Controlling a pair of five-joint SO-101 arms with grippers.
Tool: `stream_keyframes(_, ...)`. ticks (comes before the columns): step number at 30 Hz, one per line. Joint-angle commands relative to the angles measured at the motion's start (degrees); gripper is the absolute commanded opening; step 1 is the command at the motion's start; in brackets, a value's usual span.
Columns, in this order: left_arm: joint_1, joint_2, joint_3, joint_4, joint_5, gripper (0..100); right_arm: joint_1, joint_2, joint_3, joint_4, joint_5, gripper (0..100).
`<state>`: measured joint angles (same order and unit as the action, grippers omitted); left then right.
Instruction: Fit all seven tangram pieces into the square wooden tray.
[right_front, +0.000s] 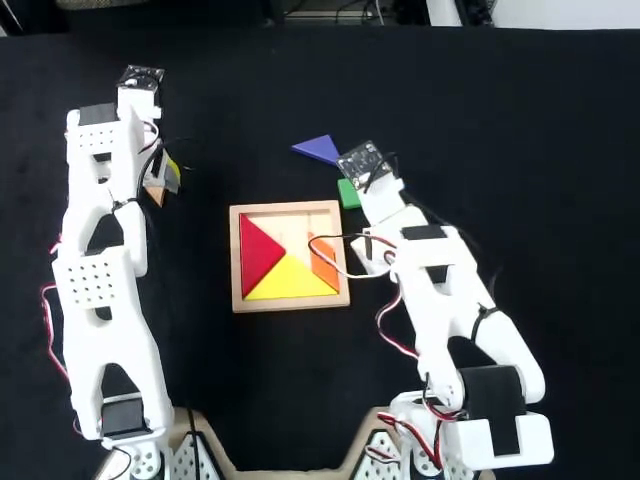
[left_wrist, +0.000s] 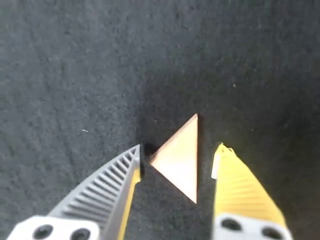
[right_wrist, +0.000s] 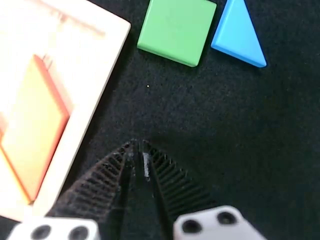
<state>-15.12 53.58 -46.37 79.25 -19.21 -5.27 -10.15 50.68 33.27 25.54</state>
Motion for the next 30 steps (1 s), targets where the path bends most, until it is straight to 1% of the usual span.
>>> stream_keyframes(1, 0.75, -0.44, -1.36, -1.05, -0.44, 24, 1.05, -0.31, -0.04, -1.05, -0.62, 1.1)
stream_keyframes(4, 0.84, -0.35, -1.10, -2.37, -0.53, 24, 1.05, -0.31, -0.04, -1.05, -0.62, 1.1)
stream_keyframes(12, 0.84, 0.53, -0.84, -2.37, -0.62, 24, 1.05, -0.31, -0.04, -1.05, -0.62, 1.1)
stream_keyframes(17, 1.36, 3.60, -1.45, -2.55, -2.46, 24, 1.05, -0.31, -0.04, -1.05, -0.62, 1.1)
stream_keyframes(21, 1.54, 4.22, -4.18, -1.85, -2.20, 23, 1.05, -0.31, -0.04, -1.05, -0.62, 1.1)
stream_keyframes(25, 2.68, 4.22, -5.14, 2.11, -2.46, 23, 1.05, -0.31, -0.04, -1.05, -0.62, 1.1)
stream_keyframes(30, 3.12, 4.31, -5.14, 2.37, -2.29, 23, 1.05, -0.31, -0.04, -1.05, -0.62, 1.1)
